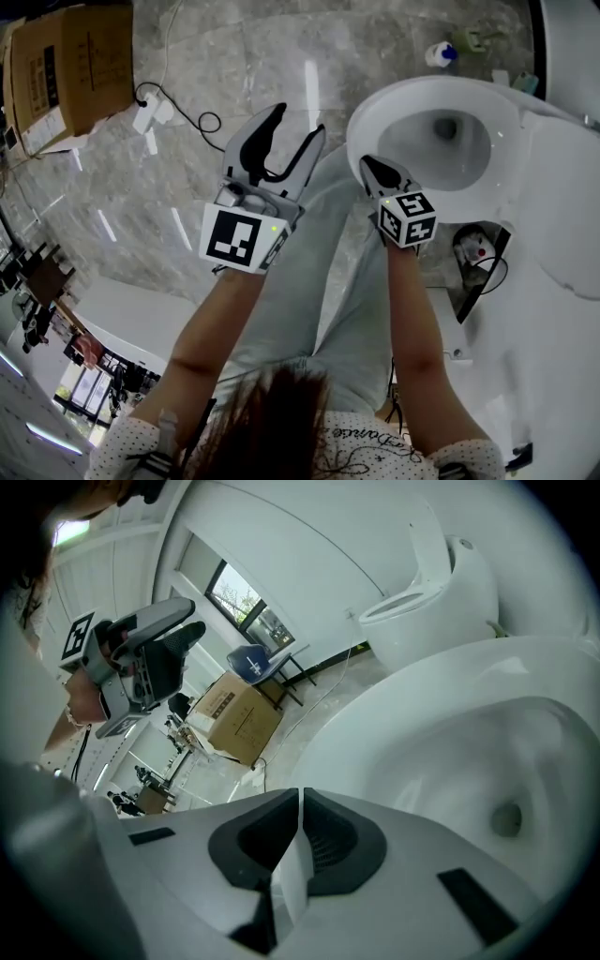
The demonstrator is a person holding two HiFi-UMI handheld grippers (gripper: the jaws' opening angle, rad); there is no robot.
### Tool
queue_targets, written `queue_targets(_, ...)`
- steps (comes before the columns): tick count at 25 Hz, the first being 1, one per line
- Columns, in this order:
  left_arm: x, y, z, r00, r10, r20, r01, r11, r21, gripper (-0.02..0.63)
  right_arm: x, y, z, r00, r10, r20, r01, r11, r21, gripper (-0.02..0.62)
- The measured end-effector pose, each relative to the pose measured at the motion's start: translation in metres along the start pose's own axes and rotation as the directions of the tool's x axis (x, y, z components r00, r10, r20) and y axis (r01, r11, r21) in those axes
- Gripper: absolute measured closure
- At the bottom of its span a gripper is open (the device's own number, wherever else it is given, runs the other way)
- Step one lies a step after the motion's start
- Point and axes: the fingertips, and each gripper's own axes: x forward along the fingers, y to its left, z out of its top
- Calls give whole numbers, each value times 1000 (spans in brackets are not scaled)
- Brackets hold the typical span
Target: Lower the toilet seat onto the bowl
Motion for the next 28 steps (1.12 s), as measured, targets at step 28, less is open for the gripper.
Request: queue_targets(28,10,-26,13,999,-39,7,39,998,53,390,-14,-20,20,992,-121,19,122,990,-68,583)
